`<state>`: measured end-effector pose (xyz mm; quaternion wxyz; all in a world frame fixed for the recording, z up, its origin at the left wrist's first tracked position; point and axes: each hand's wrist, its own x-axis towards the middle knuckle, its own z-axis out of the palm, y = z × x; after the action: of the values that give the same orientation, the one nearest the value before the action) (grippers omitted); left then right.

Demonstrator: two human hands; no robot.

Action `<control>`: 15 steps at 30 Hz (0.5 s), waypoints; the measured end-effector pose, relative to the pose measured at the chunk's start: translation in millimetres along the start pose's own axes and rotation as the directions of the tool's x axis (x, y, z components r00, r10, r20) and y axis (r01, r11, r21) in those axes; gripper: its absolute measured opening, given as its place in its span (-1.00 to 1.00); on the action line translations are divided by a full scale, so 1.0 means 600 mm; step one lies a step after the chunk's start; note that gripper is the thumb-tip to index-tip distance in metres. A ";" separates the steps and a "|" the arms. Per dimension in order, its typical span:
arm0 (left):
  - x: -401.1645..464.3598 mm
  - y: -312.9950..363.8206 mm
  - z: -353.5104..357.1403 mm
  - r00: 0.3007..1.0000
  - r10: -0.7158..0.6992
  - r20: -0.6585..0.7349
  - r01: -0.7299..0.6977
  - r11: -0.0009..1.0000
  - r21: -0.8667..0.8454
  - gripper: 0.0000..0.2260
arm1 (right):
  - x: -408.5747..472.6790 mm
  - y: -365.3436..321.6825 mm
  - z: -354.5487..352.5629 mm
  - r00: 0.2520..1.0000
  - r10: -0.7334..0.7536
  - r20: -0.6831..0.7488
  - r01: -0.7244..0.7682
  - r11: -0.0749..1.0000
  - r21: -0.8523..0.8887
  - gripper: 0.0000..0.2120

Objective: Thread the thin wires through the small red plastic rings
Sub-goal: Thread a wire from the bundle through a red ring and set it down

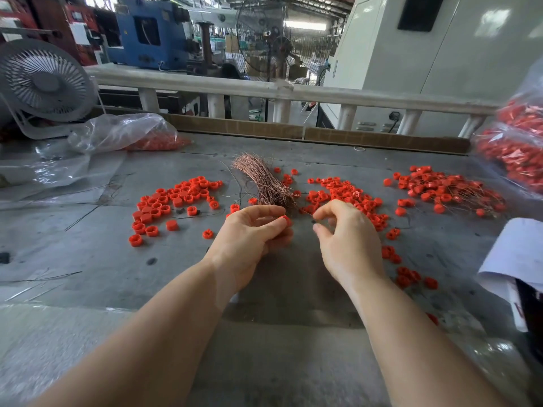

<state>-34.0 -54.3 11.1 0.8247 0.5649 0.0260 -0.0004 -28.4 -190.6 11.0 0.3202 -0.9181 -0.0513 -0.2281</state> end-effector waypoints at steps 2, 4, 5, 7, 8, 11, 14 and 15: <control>0.000 0.001 0.000 1.000 -0.009 0.000 0.009 1.000 -0.018 -0.90 | 0.000 -0.008 0.000 0.996 -0.092 0.018 0.088 0.986 0.143 -0.85; -0.001 0.003 0.000 1.000 -0.019 0.011 0.019 1.000 -0.022 -0.91 | -0.001 -0.016 0.001 0.984 -0.163 0.069 0.140 0.956 0.259 -0.82; -0.001 0.003 0.000 1.000 -0.021 0.022 0.022 0.999 -0.024 -0.91 | -0.002 -0.019 0.002 0.977 -0.191 0.091 0.160 0.948 0.274 -0.81; -0.002 0.003 0.000 0.999 -0.024 0.045 0.025 1.000 -0.011 -0.91 | -0.003 -0.019 0.004 0.969 -0.223 0.109 0.189 0.946 0.263 -0.80; -0.002 0.002 0.000 0.998 -0.023 0.052 0.022 1.000 0.013 -0.91 | -0.003 -0.018 0.004 0.968 -0.225 0.108 0.191 0.946 0.261 -0.81; -0.004 0.000 0.002 0.998 -0.013 0.065 0.004 0.992 0.130 -0.90 | -0.002 -0.018 0.001 0.969 -0.222 0.106 0.185 0.943 0.278 -0.86; -0.007 0.001 0.005 0.997 -0.020 0.075 0.006 0.983 0.185 -0.86 | -0.002 -0.017 0.001 0.970 -0.217 0.111 0.182 0.947 0.265 -0.87; -0.008 0.002 0.006 0.997 -0.017 0.077 0.002 0.982 0.191 -0.86 | -0.001 -0.017 0.002 0.971 -0.213 0.108 0.180 0.950 0.257 -0.87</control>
<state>-38.8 -57.3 13.5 0.7671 0.6408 -0.0038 -0.0288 -31.0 -181.8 15.6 0.4025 -0.8751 -0.1918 -0.1884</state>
